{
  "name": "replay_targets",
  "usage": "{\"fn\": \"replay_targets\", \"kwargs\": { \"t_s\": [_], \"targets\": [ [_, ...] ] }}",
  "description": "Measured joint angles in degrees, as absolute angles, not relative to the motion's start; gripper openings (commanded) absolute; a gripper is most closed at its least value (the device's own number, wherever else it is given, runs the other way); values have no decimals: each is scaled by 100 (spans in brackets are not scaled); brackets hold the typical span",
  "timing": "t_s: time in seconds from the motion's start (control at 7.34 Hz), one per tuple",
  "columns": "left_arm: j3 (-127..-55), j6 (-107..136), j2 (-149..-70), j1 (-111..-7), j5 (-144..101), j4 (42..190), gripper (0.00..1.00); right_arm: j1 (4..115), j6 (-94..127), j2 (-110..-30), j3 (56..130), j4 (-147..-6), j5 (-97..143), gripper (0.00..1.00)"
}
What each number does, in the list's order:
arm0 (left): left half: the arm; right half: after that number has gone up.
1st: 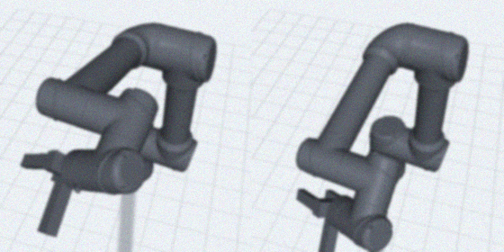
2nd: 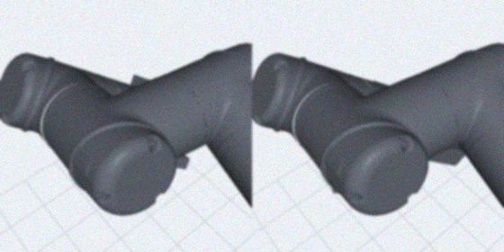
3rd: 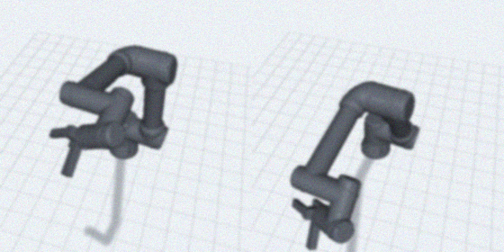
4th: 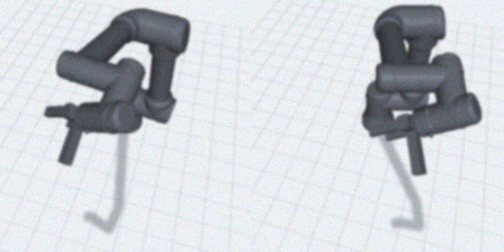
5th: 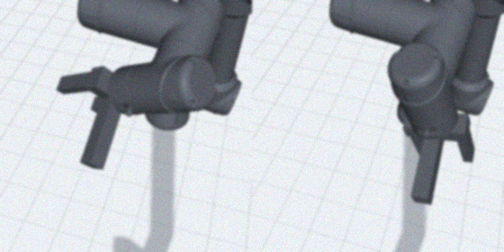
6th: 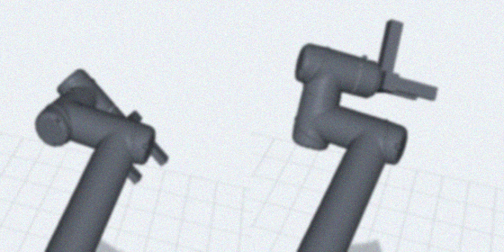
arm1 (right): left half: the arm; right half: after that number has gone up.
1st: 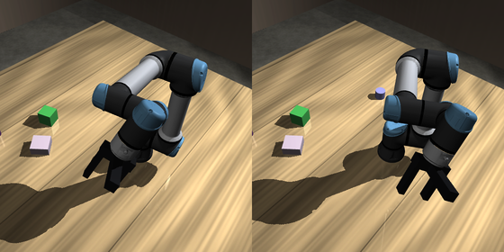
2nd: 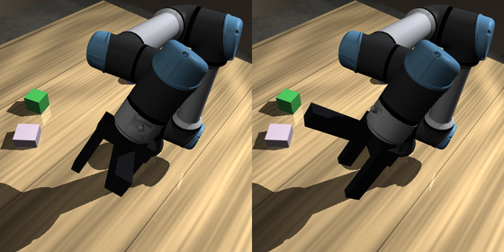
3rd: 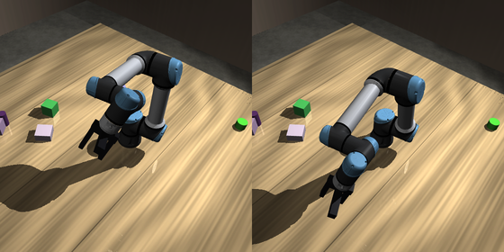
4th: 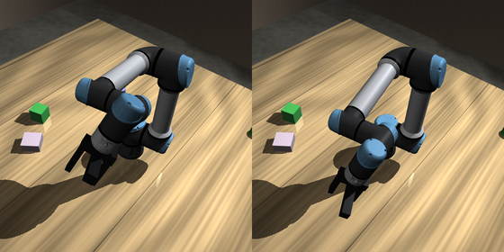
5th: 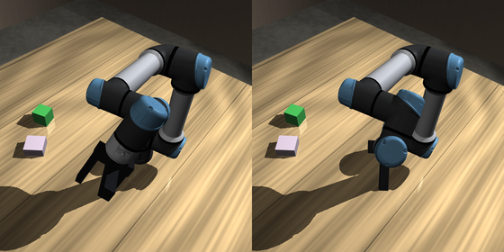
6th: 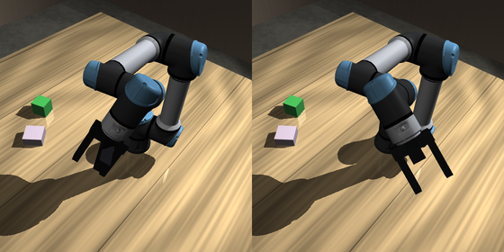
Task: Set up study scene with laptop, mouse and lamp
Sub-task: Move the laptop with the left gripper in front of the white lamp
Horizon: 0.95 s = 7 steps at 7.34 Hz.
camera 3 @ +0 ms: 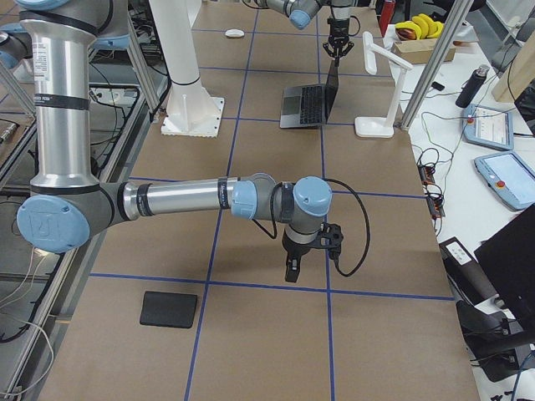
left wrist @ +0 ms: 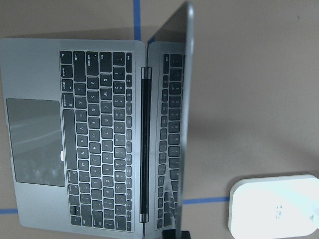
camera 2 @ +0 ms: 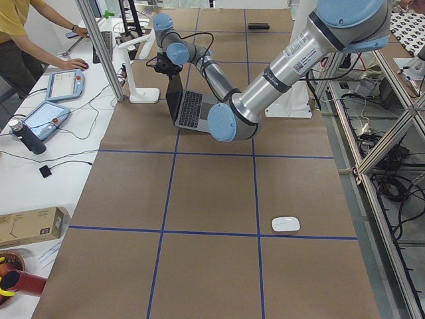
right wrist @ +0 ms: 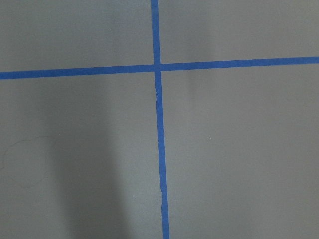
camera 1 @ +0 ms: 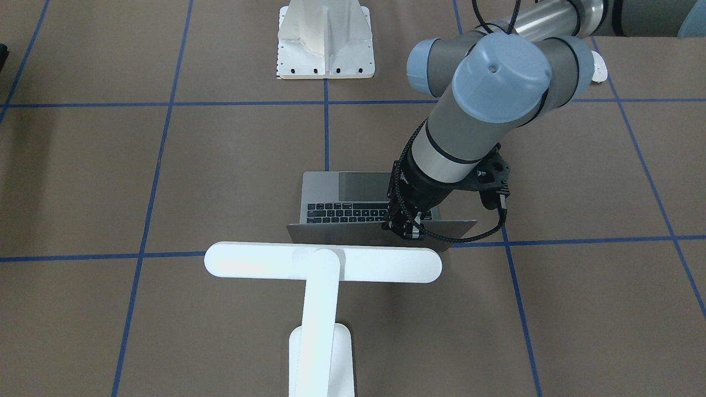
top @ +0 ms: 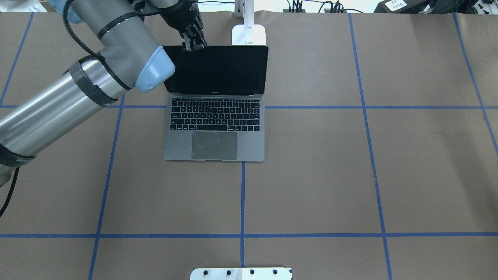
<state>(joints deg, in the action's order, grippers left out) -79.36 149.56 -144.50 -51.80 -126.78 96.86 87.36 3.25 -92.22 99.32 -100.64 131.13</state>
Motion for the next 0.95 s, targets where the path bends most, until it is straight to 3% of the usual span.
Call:
{"fn": "replay_targets", "kwargs": {
  "t_s": [0.54, 0.68, 0.95],
  "targets": [
    [-7299, 15373, -14764, -5040, -12368, 10387, 0, 8736, 325, -9208, 9917, -10063, 13113, 100],
    [-7279, 15368, -14749, -5016, -12343, 10431, 9, 8736, 325, -9203, 9919, -10063, 13113, 100],
    [-7271, 15337, -14685, -5003, -12332, 10462, 39, 8736, 325, -9196, 9921, -10063, 13113, 100]
  ]
}}
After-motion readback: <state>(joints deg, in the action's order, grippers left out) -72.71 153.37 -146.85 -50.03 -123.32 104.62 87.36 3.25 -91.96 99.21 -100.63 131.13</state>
